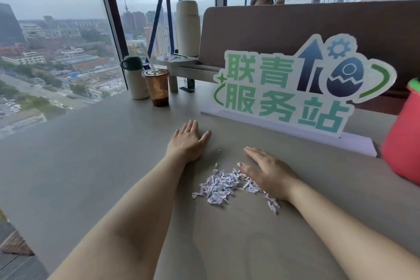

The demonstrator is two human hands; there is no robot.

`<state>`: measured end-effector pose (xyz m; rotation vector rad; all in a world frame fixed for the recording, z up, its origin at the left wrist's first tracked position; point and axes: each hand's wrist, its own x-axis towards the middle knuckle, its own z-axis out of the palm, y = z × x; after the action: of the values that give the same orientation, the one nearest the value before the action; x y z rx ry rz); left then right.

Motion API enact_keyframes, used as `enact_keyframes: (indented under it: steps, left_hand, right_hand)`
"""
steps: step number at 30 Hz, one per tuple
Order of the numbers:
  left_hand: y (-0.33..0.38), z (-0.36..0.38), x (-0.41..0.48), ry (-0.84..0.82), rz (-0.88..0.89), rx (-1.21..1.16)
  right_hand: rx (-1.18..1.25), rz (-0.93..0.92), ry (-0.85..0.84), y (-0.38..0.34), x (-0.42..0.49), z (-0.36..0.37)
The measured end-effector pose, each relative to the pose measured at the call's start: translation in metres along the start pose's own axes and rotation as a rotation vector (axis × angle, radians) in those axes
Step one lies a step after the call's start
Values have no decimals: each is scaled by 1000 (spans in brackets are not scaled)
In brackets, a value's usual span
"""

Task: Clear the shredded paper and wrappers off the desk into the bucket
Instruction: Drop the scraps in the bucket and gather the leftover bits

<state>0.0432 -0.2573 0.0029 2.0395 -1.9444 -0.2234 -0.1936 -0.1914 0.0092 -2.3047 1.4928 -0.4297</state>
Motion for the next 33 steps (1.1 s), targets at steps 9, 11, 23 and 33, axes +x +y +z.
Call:
enact_keyframes:
  steps: [9,11,23,33]
  left_hand:
    - [9,-4,3,-186,177,78]
    - [16,-5,-13,-200,218,61]
    - [44,-11,-131,-233,393,18]
    - [31,-27,-184,-224,274,-74]
  right_hand:
    - [46,7,-23,-1,1,-4]
    - [72,10,-30,-3,-1,-5]
    - [43,-33,-76,-23,-54,1]
    - [36,14,-21,-24,-89,0]
